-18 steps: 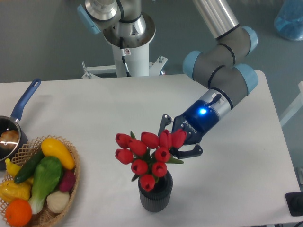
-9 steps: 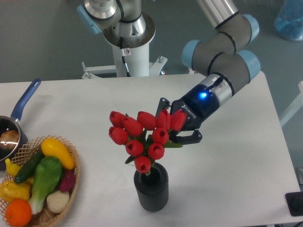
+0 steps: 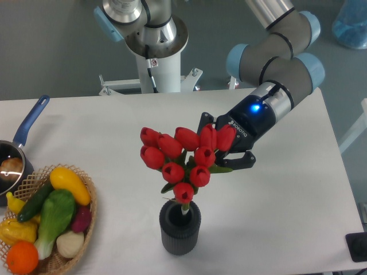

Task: Pick up the flowers from the vase
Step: 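Lift the gripped tulips up out of the black vase, then carry the tulips away from the vase and hold them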

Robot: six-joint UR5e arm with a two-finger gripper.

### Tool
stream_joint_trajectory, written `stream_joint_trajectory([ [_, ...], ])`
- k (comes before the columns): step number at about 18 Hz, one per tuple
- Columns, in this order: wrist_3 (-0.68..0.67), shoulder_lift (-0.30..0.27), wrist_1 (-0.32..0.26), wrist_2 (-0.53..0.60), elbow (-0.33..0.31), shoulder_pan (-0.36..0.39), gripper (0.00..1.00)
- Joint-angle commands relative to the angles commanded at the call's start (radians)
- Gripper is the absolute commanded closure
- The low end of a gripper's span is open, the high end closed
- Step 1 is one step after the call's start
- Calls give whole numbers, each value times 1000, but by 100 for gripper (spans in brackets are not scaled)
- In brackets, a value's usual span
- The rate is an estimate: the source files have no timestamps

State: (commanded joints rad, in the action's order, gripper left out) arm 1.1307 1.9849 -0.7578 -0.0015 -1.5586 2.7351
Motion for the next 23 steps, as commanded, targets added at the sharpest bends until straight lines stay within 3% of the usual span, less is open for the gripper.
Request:
stream_joint_trajectory([
  [12,-75,-18,-2,-38,15,3,100],
  [14,-89,-40,-2,-38,17,40,100],
  [18,-98,-29,-3,-18,31,127,100],
  [20,-92,-12,-3,27,51,176,100],
  [23,-92,-17,-3,216,55,172,100],
])
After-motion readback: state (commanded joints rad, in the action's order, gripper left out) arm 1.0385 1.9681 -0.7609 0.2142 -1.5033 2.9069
